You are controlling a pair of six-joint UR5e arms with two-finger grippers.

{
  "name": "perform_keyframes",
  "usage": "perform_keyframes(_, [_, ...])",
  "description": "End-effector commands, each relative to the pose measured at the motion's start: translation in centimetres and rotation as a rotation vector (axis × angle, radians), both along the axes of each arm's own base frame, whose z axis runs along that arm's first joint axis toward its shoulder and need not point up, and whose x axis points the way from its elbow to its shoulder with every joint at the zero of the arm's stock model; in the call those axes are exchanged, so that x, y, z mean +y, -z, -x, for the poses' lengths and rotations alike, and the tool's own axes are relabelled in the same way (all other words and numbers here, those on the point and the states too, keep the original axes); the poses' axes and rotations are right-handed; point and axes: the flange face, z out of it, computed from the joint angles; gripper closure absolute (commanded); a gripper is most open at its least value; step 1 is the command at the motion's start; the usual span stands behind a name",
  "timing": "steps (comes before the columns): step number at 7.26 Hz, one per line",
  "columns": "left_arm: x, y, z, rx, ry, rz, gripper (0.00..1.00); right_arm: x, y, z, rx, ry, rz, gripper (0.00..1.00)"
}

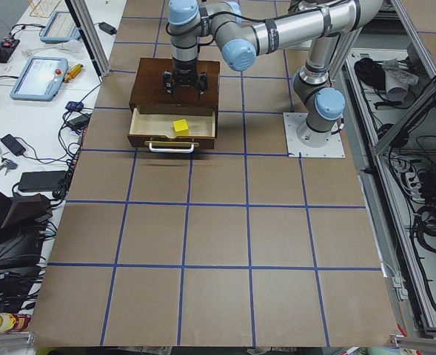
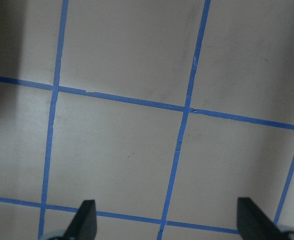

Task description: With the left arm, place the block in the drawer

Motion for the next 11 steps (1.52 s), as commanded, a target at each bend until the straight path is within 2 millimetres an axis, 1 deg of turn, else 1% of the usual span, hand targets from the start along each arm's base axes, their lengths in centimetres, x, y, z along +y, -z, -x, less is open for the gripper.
perform_keyframes(1, [2.8,-2.8,7.0,0.021,-0.223,0.046,0.00,0.0,0.0,0.0,0.000,0.000,0.000,0.00])
perform_keyframes(2, [3.3,-2.6,9.7,0.050,-0.364,0.044,0.00,0.0,0.0,0.0,0.000,0.000,0.000,0.00])
perform_keyframes(3, [3.5,-3.0,11.8,0.063,-0.537,0.061,0.00,0.0,0.0,0.0,-0.001,0.000,0.000,0.00])
perform_keyframes(4, [3.7,-2.9,12.8,0.078,-0.683,0.075,0.00,0.0,0.0,0.0,0.000,0.001,0.000,0.00])
perform_keyframes(5, [4.0,-3.0,13.4,0.103,-0.833,0.080,0.00,0.0,0.0,0.0,0.000,0.000,0.000,0.00])
perform_keyframes(6, [4.5,-3.2,15.2,0.120,-0.984,0.087,0.00,0.0,-0.1,0.0,0.000,0.000,0.001,0.00])
perform_keyframes(7, [5.2,-3.5,17.1,0.135,-1.073,0.101,0.00,0.0,0.0,0.0,0.000,0.000,0.000,0.00])
perform_keyframes(8, [5.3,-3.4,17.5,0.146,-1.170,0.102,0.00,0.0,0.0,0.0,0.000,0.000,0.000,0.00])
perform_keyframes(9, [5.4,-2.6,17.7,0.139,-1.221,0.090,0.00,0.0,0.0,0.0,0.000,0.000,0.000,0.00])
perform_keyframes(10, [5.9,-3.0,17.8,0.148,-1.219,0.093,0.00,0.0,0.0,0.0,0.000,0.000,0.000,0.00])
perform_keyframes(11, [5.4,-2.5,18.0,0.148,-1.236,0.083,0.00,0.0,0.0,0.0,0.000,0.001,0.000,0.00])
